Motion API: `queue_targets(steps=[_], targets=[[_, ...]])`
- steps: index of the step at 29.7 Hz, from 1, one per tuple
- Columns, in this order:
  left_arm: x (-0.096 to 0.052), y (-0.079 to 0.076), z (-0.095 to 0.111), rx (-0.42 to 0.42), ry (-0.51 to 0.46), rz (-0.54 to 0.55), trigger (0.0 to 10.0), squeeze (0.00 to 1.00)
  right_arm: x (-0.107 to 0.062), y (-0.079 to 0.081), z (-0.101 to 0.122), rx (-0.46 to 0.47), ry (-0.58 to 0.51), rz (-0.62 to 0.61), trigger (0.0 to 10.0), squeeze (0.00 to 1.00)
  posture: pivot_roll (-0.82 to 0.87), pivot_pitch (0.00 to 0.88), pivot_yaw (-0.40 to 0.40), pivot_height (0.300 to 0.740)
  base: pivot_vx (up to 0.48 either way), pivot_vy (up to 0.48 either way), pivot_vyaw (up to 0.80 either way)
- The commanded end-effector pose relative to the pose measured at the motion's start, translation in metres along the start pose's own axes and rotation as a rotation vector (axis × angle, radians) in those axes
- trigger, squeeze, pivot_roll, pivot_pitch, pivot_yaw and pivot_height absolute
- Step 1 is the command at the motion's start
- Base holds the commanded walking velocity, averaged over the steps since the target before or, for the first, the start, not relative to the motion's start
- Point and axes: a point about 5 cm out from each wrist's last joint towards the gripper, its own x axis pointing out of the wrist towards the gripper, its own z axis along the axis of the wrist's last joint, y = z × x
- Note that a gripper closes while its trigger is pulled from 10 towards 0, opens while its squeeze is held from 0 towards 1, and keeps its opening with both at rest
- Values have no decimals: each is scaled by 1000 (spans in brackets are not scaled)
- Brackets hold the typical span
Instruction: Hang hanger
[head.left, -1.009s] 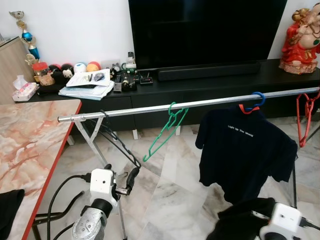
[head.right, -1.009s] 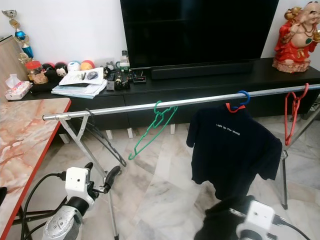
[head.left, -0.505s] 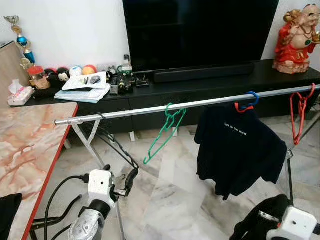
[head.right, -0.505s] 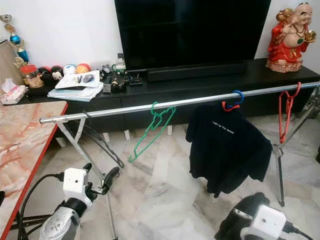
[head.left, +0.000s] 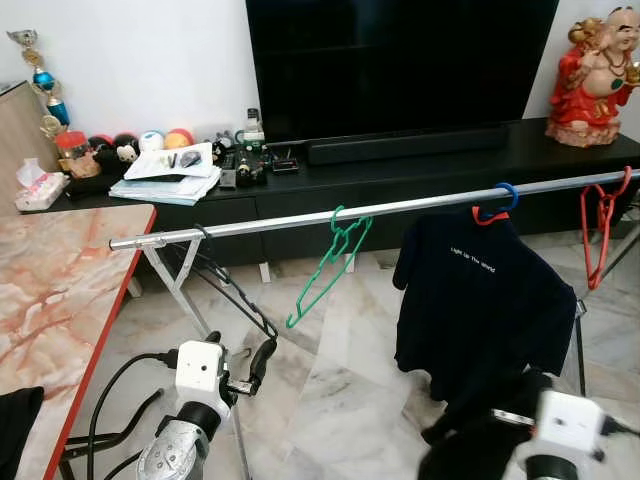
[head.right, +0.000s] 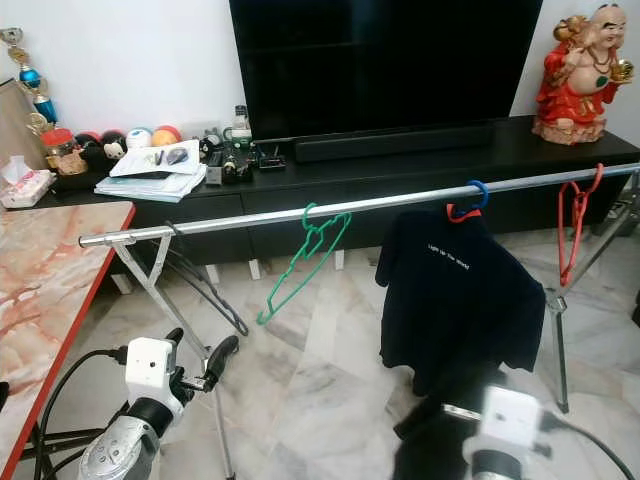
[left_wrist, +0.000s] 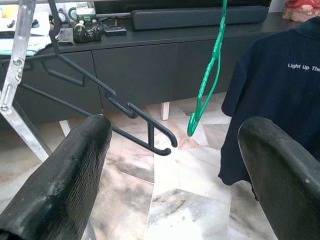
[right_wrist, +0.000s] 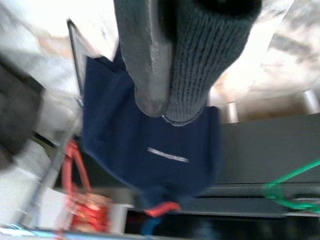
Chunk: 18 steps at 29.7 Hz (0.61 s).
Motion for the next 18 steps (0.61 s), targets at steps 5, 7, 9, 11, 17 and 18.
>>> queue_targets(steps=[5,7,9,11,17,18], targets=[[0,6,2,0,-10,43,10000,0,15,10,24,-40,-91,129,10000,0,57,0,-10,740,0,0,0],[-1,6,1,5,-10,47,10000,0,19,9,28,-49,-102,142,10000,0,60,0,-20,740,0,0,0],[-1,7,1,10,-11,53,10000,0,22,7,32,-55,-111,146,10000,0,56,0,-24,740,0,0,0],[-2,8,1,12,-11,59,10000,0,23,5,34,-53,-114,140,10000,0,53,0,-24,740,0,0,0],[-1,7,1,12,-9,52,10000,0,19,4,26,-32,-76,102,10000,0,53,0,-9,740,0,0,0],[-1,7,2,15,-7,49,10000,0,18,5,25,-25,-70,96,10000,0,53,0,-9,740,0,0,0]])
